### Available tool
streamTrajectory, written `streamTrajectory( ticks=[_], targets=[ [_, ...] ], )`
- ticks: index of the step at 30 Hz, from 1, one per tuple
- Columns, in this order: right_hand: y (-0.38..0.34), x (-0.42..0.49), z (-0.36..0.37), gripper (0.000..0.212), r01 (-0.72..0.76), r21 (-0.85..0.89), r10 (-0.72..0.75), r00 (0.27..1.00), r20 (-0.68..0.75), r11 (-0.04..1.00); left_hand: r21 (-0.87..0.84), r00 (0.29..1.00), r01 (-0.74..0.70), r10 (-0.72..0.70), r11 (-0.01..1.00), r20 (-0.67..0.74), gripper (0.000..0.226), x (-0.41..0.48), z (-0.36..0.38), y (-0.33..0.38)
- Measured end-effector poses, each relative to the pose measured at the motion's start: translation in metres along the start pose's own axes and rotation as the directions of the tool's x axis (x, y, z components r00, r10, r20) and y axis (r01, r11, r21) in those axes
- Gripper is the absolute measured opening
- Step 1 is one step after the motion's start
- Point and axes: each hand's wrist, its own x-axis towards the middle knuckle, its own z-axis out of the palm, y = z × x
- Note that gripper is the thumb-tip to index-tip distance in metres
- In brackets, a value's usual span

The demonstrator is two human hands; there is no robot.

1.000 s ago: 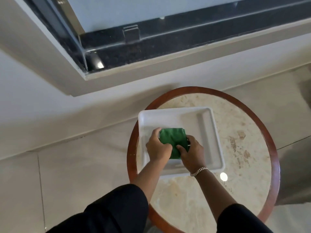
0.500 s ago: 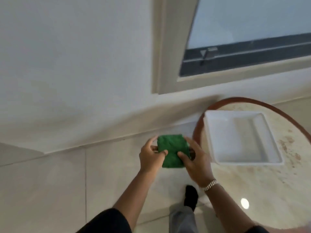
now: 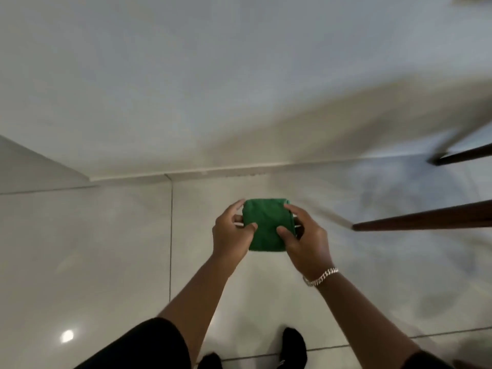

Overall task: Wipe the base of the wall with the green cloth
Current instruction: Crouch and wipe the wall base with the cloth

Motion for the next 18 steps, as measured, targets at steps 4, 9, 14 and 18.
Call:
streamTrajectory(
  ticks=[4, 9, 14, 18],
  targets=[
    [0.062, 0.052, 0.068, 0.044, 0.019, -0.018, -0.020, 0.997, -0.070, 1.000, -0.019, 0.999, -0.042, 0.042, 0.999, 0.032, 0.064, 0.074, 0.014, -0.070],
    [0.121, 0.122, 0.132, 0.041, 0.072, -0.018, -0.073, 0.995, -0.066, 0.997, 0.016, 0.991, -0.131, 0.130, 0.991, 0.039, 0.060, 0.154, 0.032, -0.147],
    [0.174, 0.183, 0.171, 0.040, 0.056, -0.003, -0.056, 0.992, -0.112, 0.998, 0.518, 0.923, -0.349, 0.383, 0.781, 0.044, 0.057, 0.228, 0.034, -0.217],
    [0.201, 0.205, 0.192, 0.039, 0.070, 0.002, -0.069, 0.985, -0.156, 0.998, 0.872, 0.894, -0.350, 0.401, 0.342, 0.201, 0.078, 0.272, 0.025, -0.265]
  ],
)
